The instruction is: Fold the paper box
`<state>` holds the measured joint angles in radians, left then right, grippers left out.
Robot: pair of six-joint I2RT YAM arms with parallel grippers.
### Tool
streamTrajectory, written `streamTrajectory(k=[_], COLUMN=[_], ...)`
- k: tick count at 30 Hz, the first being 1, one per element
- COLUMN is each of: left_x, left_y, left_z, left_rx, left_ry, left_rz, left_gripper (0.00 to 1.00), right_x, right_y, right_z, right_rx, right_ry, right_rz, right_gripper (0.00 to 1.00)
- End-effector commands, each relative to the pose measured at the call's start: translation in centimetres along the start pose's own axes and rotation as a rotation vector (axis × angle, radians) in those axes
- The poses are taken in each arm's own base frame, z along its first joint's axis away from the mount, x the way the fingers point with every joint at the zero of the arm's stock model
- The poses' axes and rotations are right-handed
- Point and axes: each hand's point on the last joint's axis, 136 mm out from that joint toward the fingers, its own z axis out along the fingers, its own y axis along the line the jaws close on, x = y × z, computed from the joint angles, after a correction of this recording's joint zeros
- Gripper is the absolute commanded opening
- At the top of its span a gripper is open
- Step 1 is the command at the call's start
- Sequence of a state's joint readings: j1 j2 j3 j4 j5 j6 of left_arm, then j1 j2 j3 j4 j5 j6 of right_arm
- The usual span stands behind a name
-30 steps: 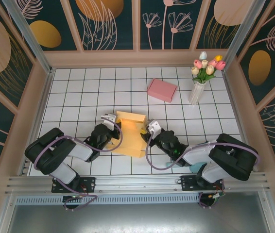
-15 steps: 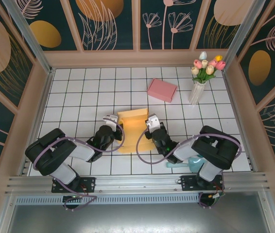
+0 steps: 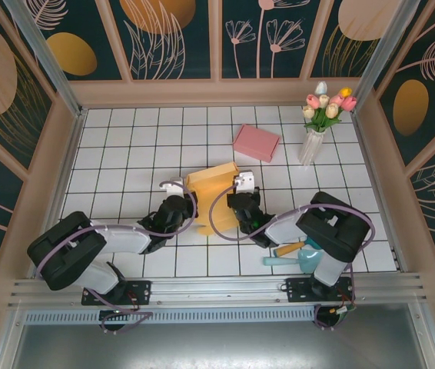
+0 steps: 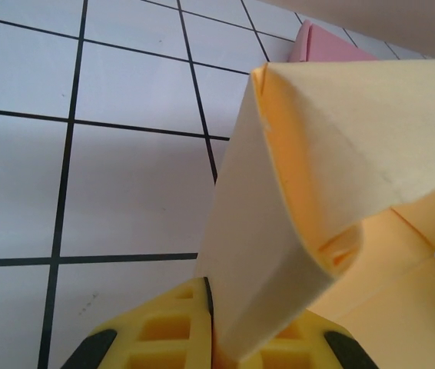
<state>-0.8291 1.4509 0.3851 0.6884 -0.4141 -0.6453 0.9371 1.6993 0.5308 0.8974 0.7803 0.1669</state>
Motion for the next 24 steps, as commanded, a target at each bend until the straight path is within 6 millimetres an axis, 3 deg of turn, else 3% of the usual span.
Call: streamTrajectory(k=[1,4,8,11,19,24], left_x=[-1.3,-1.5,-1.4,-1.1,-0.5,0.1], left_y=[2.9,2.2,1.3,1.0,0.9,0.5], left_z=[-0.9,-1.1,-0.8,-0.5,0.1,0.6], left_rx=[-0.133,-0.107,-0.078,-0.071,-0.084,-0.062], left_ry=[-0.077,-0.083,-0.069,-0.058,-0.041,-0.020], left_rz=[-0.102,-0.108,-0.098,-0.090,-0.062,-0.053], left_gripper=[0.00,0.00,0.00,0.00,0.00,0.00], right_x=[-0.3,-0.8,-1.2,-0.8,-0.1,0.0], right_y=[-8.2,-6.6,-0.8,2.0,3.5,2.3], right_z=[0.4,0.6,0.8,0.4,-0.9,-1.0], right_rx=[0.350,0.273,-0.102,-0.264,-0.406,-0.410], right_ry=[-0.008,-0.009,0.015,0.049,0.076,0.074], right_rz=[0.045,0.061,0.118,0.122,0.063,0.058], right_gripper=[0.00,0.00,0.02,0.08,0.27,0.29])
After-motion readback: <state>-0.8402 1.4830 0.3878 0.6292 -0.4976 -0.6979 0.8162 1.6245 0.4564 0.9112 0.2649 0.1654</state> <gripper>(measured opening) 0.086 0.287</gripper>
